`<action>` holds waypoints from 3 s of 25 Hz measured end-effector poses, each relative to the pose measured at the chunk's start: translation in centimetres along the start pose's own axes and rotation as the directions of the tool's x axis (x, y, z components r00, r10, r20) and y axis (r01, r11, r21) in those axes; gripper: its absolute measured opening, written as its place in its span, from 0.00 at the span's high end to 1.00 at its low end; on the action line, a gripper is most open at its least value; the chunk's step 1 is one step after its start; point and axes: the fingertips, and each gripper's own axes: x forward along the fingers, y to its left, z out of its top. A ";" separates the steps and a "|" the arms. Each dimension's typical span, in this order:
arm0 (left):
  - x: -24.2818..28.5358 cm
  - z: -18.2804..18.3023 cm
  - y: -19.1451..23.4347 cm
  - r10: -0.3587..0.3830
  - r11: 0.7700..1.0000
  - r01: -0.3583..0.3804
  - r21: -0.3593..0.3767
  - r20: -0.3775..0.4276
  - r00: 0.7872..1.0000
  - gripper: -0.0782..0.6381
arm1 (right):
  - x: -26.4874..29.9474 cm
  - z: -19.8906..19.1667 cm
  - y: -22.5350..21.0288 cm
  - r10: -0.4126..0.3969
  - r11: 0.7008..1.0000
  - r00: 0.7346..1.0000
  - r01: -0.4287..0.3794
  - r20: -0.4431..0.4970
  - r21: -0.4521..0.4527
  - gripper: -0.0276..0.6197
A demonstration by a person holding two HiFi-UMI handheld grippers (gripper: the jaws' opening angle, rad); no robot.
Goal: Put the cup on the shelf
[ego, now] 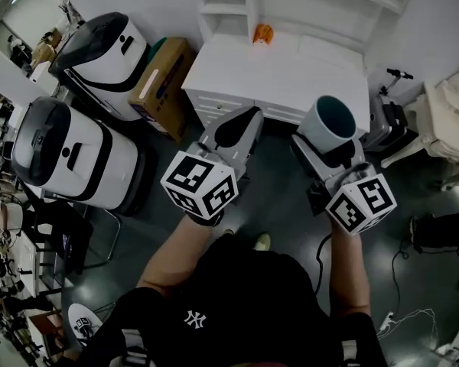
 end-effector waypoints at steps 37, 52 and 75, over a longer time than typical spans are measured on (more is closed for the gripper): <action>16.9 2.3 21.6 -0.124 0.992 0.124 -0.009 -0.013 0.992 0.89 | 25.5 0.3 -12.1 -0.067 0.997 0.997 0.066 -0.026 -0.040 0.36; 26.1 3.1 30.8 -0.101 0.994 0.101 -0.048 -0.004 0.995 0.89 | 36.9 1.7 -19.3 -0.018 0.996 0.999 0.014 -0.043 -0.089 0.36; 42.9 7.9 40.9 0.043 0.999 -0.044 0.001 0.067 0.997 0.89 | 54.1 10.1 -34.1 0.065 0.980 0.996 -0.076 -0.064 -0.182 0.36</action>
